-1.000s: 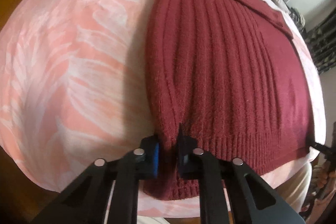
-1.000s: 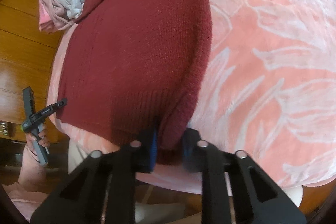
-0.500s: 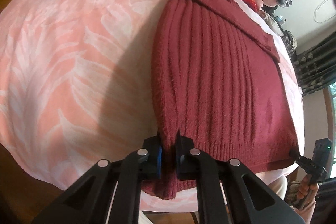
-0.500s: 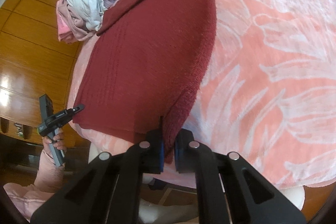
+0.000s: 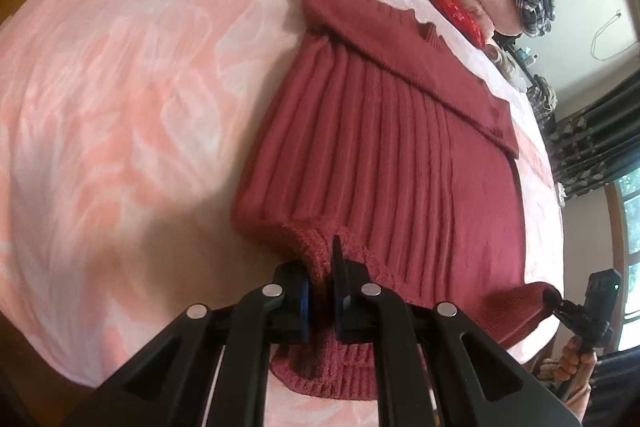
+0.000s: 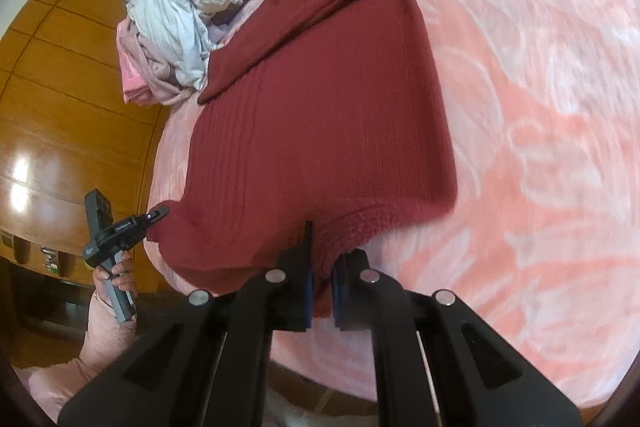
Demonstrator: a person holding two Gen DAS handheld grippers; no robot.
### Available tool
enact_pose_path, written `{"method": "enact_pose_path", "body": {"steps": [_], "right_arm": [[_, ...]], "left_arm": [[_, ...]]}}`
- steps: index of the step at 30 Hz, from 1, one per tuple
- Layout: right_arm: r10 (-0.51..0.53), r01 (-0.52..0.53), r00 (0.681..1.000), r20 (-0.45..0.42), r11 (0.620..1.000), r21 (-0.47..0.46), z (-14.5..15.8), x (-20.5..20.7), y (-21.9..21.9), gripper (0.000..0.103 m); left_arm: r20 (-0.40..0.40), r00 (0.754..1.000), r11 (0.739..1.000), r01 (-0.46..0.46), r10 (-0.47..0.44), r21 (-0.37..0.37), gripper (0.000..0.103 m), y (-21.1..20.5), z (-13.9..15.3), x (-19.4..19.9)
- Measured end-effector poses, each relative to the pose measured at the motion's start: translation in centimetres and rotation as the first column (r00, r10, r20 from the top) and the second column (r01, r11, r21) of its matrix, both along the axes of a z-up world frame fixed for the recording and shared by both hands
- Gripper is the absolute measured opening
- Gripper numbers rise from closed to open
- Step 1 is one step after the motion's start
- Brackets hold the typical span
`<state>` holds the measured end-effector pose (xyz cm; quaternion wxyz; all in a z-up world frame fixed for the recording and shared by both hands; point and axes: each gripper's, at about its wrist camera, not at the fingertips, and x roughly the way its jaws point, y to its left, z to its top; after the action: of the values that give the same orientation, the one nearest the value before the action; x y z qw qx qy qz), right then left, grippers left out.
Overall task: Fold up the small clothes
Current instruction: 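Grasp the sweater hem with the left gripper while the right gripper grasps the hem, then lift the hem with both grippers and fold it toward the collar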
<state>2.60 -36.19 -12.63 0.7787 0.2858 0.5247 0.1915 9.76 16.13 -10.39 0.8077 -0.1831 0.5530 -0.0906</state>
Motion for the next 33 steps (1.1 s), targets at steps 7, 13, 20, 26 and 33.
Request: {"method": "enact_pose_path", "body": {"steps": [7,13,20,26,33], "right_arm": [[-0.034,0.035,0.999,-0.041,0.999,0.017,-0.6,5.3,-1.1,0.006],[-0.08,0.082,0.993,-0.092,0.997,0.013,-2.1,9.8,-2.1,0.006],[-0.112,0.116,0.979,-0.17,0.993,0.017,-4.6,13.8,-2.9,0.006],[-0.098,0.106,0.977,-0.19,0.994,0.033,-4.6,14.2,-3.4,0.014],[-0.112,0.104,0.992,-0.056,0.986,-0.128,-0.2,12.7,-5.3,0.05]], "left_arm": [[0.001,0.999,0.999,-0.034,0.034,-0.009,0.008,-0.5,-0.4,5.3],[-0.038,0.996,0.997,-0.081,0.08,-0.013,0.008,-0.5,-2.2,10.1],[-0.085,0.99,0.993,-0.115,0.115,0.003,0.008,-0.9,-4.7,14.1],[-0.113,0.989,0.995,-0.101,0.098,-0.022,0.013,-0.3,-4.6,14.2],[-0.036,0.992,0.993,-0.119,0.12,0.018,0.057,1.7,-1.1,12.5]]}}
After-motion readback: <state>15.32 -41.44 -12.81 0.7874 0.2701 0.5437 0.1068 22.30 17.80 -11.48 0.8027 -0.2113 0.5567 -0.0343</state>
